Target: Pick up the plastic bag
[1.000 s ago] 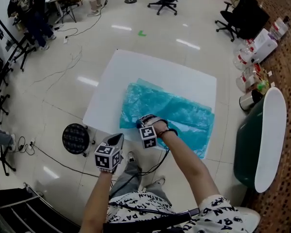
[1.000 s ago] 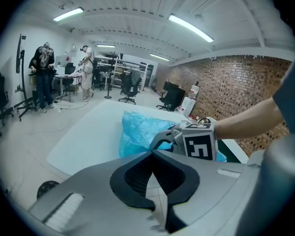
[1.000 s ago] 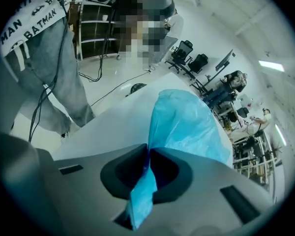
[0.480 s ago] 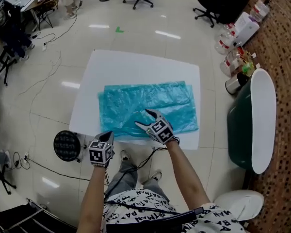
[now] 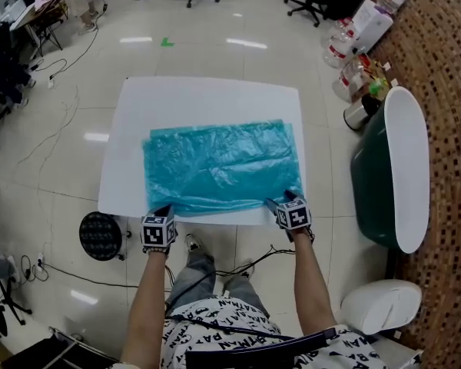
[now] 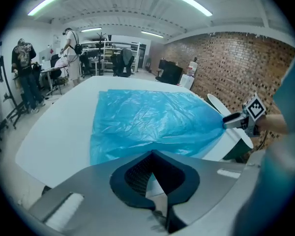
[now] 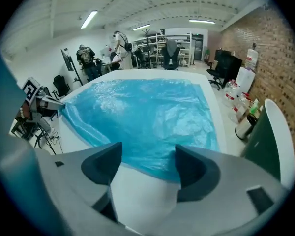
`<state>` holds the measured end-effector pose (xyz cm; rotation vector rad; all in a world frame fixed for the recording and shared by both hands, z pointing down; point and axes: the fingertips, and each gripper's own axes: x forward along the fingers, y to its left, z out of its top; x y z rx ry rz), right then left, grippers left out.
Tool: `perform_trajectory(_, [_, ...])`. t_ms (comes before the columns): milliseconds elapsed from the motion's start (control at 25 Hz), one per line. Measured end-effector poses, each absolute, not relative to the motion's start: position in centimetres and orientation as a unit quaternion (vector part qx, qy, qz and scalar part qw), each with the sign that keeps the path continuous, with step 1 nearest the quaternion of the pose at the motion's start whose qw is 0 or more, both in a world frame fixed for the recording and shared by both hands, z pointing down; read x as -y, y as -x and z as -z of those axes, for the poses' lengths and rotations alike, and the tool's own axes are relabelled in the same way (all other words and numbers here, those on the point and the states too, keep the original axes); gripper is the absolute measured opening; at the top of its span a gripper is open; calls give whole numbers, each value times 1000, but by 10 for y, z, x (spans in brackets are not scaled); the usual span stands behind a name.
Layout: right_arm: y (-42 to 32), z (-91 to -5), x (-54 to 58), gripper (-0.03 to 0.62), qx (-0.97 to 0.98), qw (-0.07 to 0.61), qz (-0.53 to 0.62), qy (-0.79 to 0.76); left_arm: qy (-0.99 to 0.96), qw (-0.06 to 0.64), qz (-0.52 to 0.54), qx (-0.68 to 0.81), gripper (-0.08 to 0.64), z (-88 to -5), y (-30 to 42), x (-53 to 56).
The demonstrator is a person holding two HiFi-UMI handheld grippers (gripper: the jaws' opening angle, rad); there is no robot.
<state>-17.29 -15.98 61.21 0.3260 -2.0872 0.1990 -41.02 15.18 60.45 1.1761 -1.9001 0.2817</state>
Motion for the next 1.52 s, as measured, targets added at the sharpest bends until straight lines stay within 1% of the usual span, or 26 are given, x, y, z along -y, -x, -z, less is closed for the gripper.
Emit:
perform_trajectory(80, [167,-608,157,357,864,478,-76,-142,-483,426,-92,759,0,-585,410,-149])
perform_trajectory(200, [169,-598,156,357,873,457,-75,-155,-500,403,-99,761,0,-565,412,-142])
perform_trajectory(360, [163,-610,146,357,859,476,-92,-165,-499,429,-155,737,0,-601,414,-135])
perform_trajectory(480, [149,-610,138,357,854,472,-124,-180,-490,437,-186,731,0,-616,417,-139])
perform_trajectory(720, [153,-607,109,357,861,440,-172,-186,-465,441,-173,748,0,-618,444,-152])
perform_trajectory(880, [160,-609,106,357,863,435,-170,-190,-461,444,-166,751,0,-618,452,-154])
perform_trajectory(960, [161,-600,107,356,870,419,-182,-184,-461,436,-150,758,0,-607,450,-153])
perform_trajectory(1160, [166,-540,117,351,903,335,-203,-173,-464,382,-67,797,0,-539,442,-149])
perform_trajectory(1200, [166,-526,117,329,911,317,-204,-167,-464,372,-56,802,0,-528,435,-148])
perform_trajectory(1240, [165,-511,117,292,919,297,-204,-161,-466,362,-47,806,0,-516,427,-146])
perform_trajectory(1320, [160,-481,118,185,932,260,-200,-153,-473,341,-31,812,0,-493,405,-137])
perform_trajectory(1360, [157,-467,118,154,939,242,-195,-149,-478,330,-24,813,0,-482,393,-132])
perform_trajectory(1400, [154,-454,117,78,944,227,-189,-145,-483,321,-19,815,0,-471,380,-127])
perform_trajectory(1520, [144,-428,105,6,956,207,-164,-128,-494,304,2,815,0,-446,339,-117])
